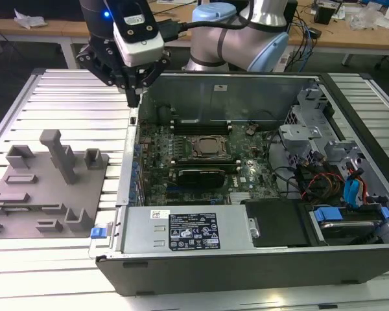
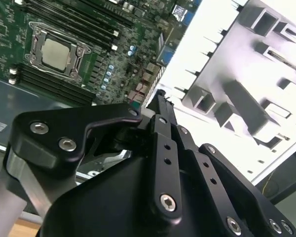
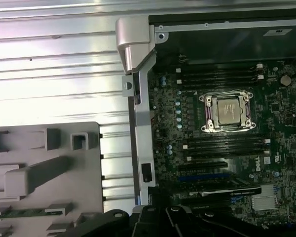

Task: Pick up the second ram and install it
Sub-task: 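Reach for the second ram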

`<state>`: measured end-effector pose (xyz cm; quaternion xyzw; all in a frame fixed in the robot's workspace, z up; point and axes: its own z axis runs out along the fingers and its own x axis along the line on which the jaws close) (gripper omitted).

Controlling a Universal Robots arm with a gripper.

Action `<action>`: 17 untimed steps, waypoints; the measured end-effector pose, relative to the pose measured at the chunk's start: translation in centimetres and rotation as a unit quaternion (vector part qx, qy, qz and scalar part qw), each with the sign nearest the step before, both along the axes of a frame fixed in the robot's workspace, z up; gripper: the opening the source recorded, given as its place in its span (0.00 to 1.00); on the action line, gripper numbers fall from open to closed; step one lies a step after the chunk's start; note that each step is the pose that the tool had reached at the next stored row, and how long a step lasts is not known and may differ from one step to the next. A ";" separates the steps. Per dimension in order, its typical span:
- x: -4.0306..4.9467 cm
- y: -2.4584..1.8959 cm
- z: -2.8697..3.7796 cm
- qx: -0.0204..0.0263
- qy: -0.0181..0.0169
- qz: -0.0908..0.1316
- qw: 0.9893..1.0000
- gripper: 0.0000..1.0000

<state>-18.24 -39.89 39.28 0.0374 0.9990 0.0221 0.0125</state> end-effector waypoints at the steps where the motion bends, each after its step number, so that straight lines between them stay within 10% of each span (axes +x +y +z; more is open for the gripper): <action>1: -0.23 0.00 0.00 0.000 0.000 0.000 1.000 0.11; 17: -4.65 0.00 -0.07 0.000 0.000 0.000 1.000 0.11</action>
